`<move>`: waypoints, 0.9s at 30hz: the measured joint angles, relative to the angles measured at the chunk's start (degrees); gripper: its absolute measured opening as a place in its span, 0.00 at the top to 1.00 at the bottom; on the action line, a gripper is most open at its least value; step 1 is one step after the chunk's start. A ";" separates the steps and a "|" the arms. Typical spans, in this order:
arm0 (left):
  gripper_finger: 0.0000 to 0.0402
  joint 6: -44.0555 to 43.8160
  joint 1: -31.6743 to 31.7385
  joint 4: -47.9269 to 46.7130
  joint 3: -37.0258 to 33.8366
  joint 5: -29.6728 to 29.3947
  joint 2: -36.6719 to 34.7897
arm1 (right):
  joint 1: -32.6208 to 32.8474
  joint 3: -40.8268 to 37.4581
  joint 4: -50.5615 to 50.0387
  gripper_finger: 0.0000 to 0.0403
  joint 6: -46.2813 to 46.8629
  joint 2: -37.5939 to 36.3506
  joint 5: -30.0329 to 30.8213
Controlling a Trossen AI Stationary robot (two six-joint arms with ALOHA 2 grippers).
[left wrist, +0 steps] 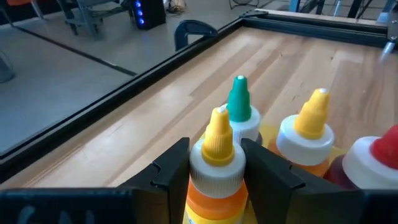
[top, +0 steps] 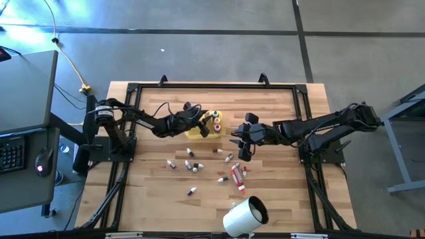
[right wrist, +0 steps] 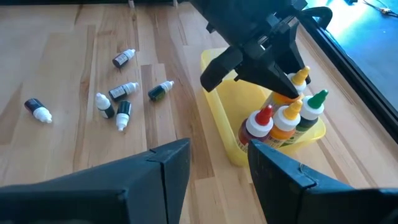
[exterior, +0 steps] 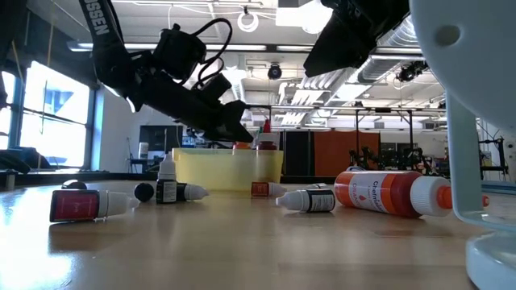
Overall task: Pick & Place food coloring
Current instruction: Put the large yellow food coloring bottle into the yellow container, then put the large red food coloring bottle into the yellow container
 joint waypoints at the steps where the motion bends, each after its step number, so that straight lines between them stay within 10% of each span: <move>1: 0.67 0.15 0.00 -0.02 0.02 -0.84 0.00 | 0.00 0.00 0.00 0.62 0.01 -0.01 -0.01; 27: 0.51 0.21 0.00 0.00 0.11 -4.62 0.00 | -0.01 0.00 0.00 0.62 0.05 0.00 -0.07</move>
